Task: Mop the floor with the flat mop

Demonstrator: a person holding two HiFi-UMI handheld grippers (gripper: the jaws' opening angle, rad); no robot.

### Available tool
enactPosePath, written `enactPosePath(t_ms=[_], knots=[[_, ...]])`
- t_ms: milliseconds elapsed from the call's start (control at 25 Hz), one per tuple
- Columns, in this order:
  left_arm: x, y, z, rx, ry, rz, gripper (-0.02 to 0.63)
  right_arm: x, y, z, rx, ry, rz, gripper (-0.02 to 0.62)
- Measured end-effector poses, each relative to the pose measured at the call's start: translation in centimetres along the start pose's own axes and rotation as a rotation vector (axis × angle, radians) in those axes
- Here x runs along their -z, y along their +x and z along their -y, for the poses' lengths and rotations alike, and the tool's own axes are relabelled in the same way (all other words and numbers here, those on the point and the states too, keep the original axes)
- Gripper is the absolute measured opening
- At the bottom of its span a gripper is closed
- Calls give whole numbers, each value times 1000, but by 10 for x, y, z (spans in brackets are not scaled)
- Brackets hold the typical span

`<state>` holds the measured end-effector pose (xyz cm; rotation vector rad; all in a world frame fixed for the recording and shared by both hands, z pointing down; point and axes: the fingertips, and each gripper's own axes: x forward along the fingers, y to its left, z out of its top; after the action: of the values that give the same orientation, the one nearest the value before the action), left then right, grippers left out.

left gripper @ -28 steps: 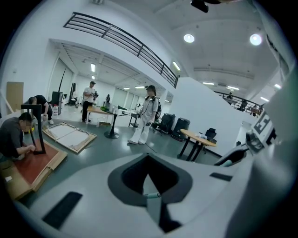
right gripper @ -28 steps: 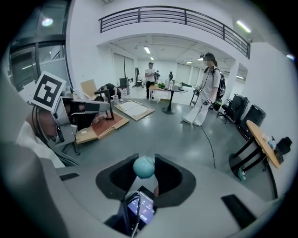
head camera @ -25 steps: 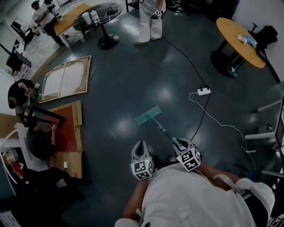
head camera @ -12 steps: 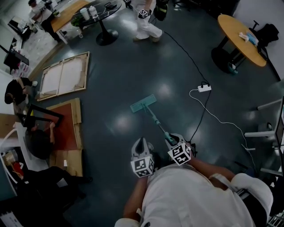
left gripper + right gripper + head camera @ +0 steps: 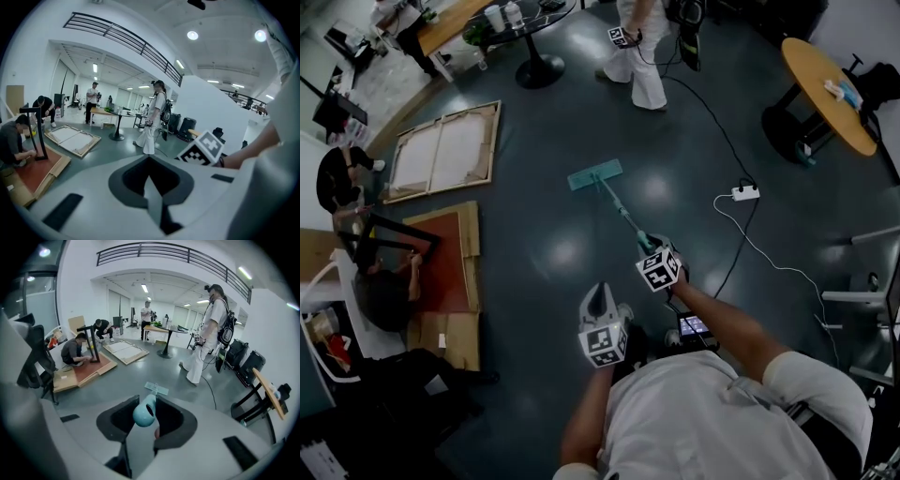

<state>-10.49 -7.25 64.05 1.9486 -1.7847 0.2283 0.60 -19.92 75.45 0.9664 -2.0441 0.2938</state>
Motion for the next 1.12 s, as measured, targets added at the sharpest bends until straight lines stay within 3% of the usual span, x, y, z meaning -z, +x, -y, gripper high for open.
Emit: enactPosePath(t_ms=[240, 560, 1120], knots=[[-3, 7, -20, -14, -10, -5, 5, -45, 62, 16, 39, -2, -7, 114], [-11, 17, -33, -7, -9, 8, 5, -59, 78, 17, 49, -8, -29, 114], [-3, -1, 27, 66, -30, -5, 5, 16, -85, -2, -43, -30, -96, 114]])
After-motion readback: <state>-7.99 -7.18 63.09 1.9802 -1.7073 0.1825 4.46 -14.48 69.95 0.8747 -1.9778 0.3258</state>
